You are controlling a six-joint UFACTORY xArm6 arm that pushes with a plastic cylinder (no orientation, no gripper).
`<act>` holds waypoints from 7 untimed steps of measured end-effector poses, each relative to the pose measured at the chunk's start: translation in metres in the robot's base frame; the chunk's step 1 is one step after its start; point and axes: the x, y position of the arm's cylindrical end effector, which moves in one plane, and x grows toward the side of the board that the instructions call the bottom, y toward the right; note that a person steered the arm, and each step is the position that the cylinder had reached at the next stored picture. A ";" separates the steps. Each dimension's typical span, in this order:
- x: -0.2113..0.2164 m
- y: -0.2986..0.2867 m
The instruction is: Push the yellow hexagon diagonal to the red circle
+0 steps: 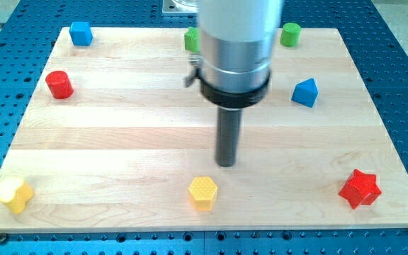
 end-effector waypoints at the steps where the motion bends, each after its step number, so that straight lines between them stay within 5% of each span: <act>1: 0.025 0.048; 3: 0.083 0.057; 7: 0.093 0.036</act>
